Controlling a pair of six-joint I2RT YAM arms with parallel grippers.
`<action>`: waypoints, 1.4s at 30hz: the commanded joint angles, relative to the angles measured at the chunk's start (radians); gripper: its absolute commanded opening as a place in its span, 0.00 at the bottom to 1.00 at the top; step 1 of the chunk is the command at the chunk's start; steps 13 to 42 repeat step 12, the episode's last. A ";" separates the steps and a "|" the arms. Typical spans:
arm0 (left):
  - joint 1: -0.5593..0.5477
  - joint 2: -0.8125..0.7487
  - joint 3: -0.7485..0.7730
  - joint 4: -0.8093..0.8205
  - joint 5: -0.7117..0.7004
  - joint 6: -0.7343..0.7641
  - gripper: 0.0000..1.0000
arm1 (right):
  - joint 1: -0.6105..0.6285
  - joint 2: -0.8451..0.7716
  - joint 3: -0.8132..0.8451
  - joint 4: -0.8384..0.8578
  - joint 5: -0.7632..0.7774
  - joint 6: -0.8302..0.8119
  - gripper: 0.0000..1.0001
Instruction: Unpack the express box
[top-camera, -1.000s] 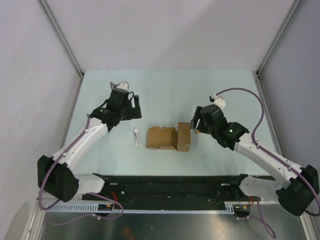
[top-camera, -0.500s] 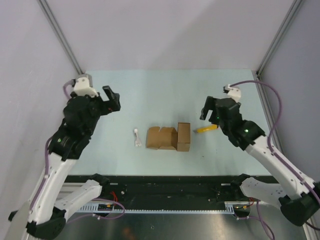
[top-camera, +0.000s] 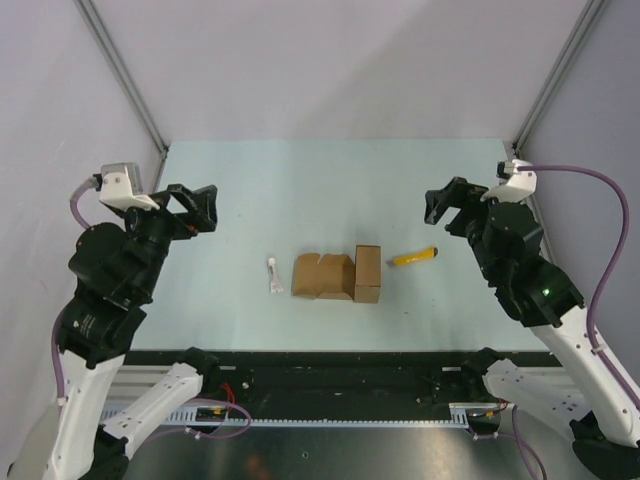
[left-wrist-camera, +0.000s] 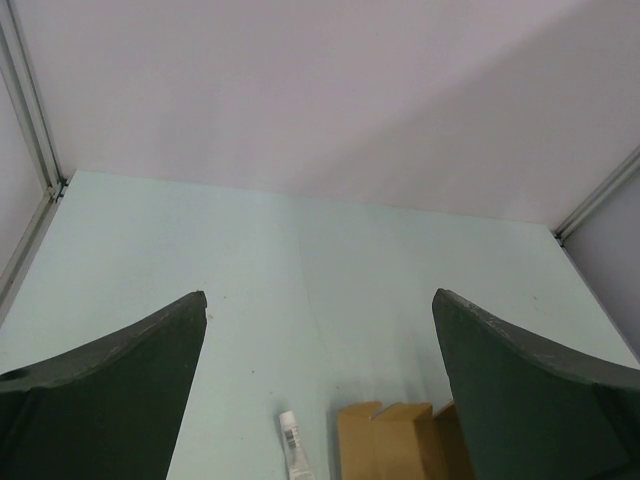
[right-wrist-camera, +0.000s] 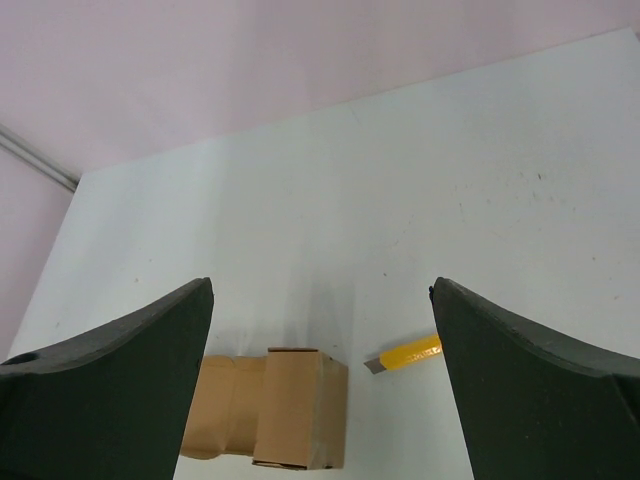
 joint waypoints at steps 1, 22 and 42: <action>0.005 0.011 0.050 0.005 0.007 0.030 1.00 | -0.004 -0.017 0.050 0.049 0.012 -0.027 0.96; 0.005 0.036 0.062 0.005 0.004 0.038 1.00 | -0.004 -0.011 0.054 0.049 0.010 -0.024 0.96; 0.005 0.036 0.062 0.005 0.004 0.038 1.00 | -0.004 -0.011 0.054 0.049 0.010 -0.024 0.96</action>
